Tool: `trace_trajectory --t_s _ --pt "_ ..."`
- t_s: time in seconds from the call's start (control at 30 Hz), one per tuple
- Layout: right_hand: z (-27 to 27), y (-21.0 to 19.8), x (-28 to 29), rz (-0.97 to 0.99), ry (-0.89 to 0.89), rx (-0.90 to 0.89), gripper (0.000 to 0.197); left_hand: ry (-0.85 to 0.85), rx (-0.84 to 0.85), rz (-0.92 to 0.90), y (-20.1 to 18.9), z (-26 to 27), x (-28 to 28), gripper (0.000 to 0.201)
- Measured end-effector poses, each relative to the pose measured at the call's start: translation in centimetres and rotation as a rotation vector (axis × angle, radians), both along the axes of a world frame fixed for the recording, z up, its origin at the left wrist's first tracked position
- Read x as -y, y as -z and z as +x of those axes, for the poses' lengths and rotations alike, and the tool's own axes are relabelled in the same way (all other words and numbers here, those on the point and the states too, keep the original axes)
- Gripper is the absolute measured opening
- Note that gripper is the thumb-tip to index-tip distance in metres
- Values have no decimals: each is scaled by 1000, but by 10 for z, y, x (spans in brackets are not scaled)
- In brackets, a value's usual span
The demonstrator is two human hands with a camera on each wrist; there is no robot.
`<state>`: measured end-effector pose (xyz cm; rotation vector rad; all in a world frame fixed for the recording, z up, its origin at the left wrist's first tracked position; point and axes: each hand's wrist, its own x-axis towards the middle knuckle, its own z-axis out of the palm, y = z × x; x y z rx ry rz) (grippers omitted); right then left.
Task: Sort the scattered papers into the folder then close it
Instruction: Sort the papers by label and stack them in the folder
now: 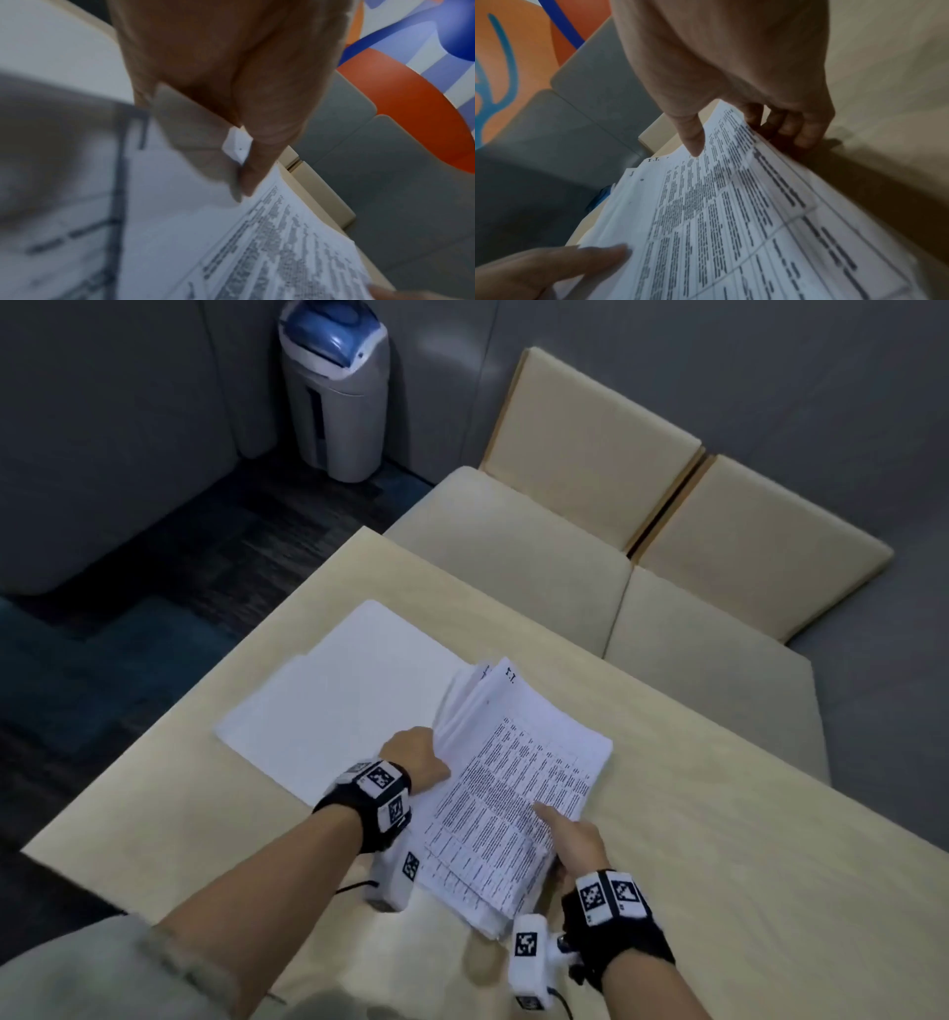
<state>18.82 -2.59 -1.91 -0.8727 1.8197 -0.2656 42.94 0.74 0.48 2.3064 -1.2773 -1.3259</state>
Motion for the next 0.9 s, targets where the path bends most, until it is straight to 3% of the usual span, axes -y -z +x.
trace_trajectory --t_s 0.1,0.17,0.2,0.27,0.37,0.43,0.53,0.57,0.73,0.9 --pt "-3 -2 -1 -50 90 104 64 -108 -188 -67 2 -4 7 70" --pt "-9 -6 1 -37 172 209 83 -137 -345 -172 -4 -2 7 80" --pt "-11 -10 2 -41 213 271 81 -129 -428 -218 -9 2 8 83" --pt "-16 -24 4 -75 235 416 55 -119 -609 -295 -17 13 8 85" --pt "-17 -57 11 -222 218 538 37 -103 -793 -394 -36 27 9 67" --pt "-12 -75 17 -331 150 600 44 -121 -824 -459 -55 34 11 54" --pt "5 -105 23 -494 69 617 80 -185 -816 -567 -79 41 14 49" --pt "11 -114 24 -551 52 600 83 -222 -800 -598 -83 43 16 50" --pt "23 -116 25 -732 -27 594 46 -354 -736 -712 -91 44 17 62" --pt "24 -81 14 -613 -146 461 39 -388 -656 -725 -70 35 8 46"
